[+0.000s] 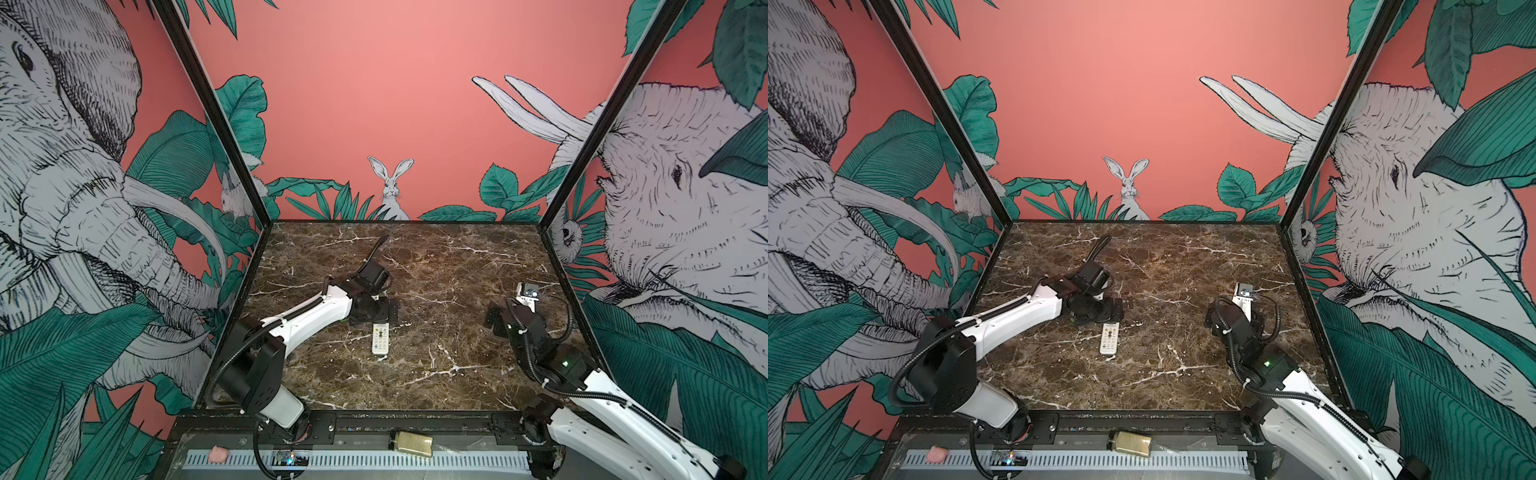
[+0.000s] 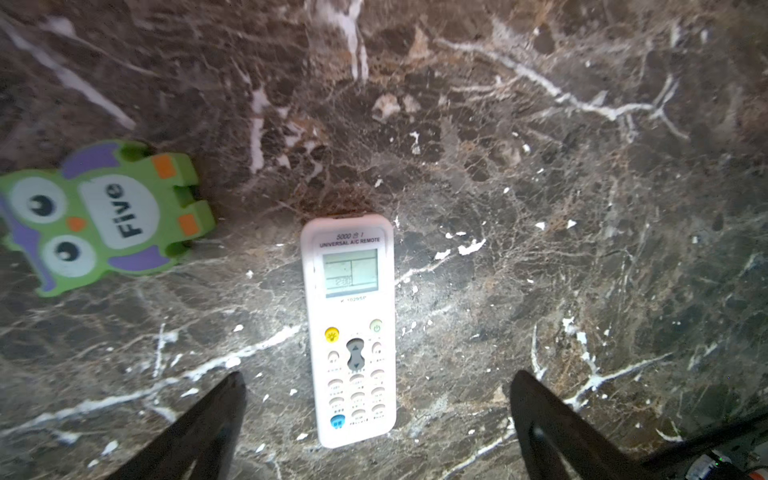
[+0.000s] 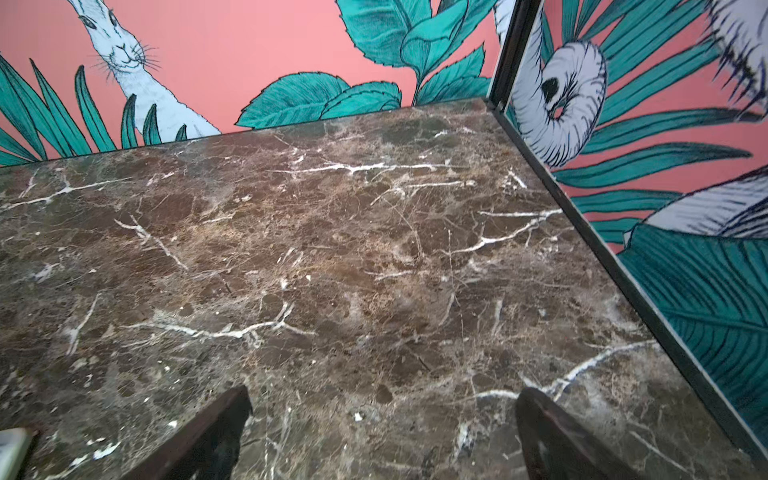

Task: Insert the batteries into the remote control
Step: 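Open the left gripper to release the remote on the table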

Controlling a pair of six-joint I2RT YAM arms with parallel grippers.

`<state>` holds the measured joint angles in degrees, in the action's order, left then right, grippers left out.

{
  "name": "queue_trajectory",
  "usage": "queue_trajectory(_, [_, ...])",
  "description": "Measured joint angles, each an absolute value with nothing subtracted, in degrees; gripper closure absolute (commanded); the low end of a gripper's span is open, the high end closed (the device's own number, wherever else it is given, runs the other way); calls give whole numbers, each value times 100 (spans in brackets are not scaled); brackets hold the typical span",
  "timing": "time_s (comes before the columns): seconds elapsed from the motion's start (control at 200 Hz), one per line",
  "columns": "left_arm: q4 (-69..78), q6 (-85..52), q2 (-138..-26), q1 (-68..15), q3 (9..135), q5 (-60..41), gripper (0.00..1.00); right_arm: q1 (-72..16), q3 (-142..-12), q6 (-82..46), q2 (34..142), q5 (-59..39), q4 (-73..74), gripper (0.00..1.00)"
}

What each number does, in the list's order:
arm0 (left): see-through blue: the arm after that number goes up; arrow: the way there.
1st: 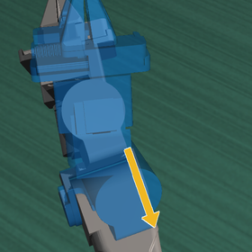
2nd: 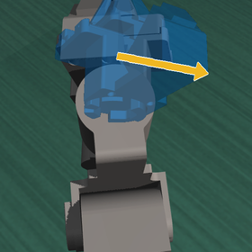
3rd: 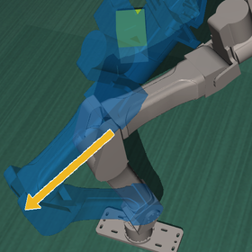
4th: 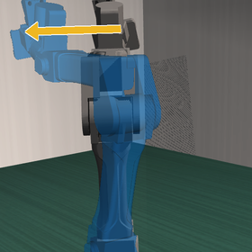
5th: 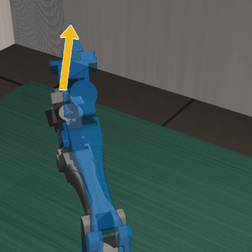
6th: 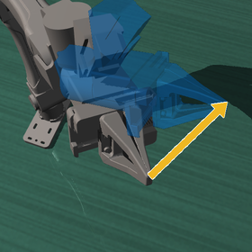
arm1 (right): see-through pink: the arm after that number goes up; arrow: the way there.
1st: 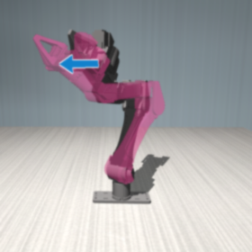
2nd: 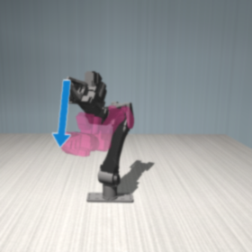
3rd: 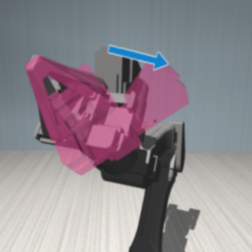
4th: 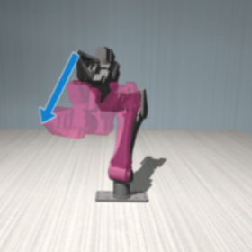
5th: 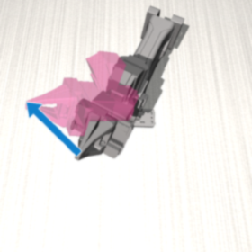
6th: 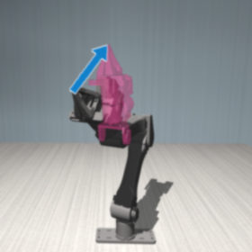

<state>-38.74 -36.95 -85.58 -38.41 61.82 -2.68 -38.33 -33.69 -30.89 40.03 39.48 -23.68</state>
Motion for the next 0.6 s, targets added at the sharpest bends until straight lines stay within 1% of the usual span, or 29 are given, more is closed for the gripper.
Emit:
queue_trajectory(0.155, [-3935, -3496, -8029, -3664, 5878, 353, 1, -3806, -2952, -2180, 4018, 4294, -1619, 1])
queue_trajectory(0.35, [-3933, -3247, -7354, -2766, 5299, 1168, 1, -3610, -2628, -1243, 4193, 4565, -941, 1])
queue_trajectory(0.43, [-3962, -3129, -7166, -2569, 5223, 1796, 1, -3546, -2403, -950, 4193, 4676, -637, 1])
queue_trajectory(0.6, [-3730, -2565, -6984, -2565, 5050, 2995, 1, -3282, -2010, -390, 4423, 4775, 82, 1])
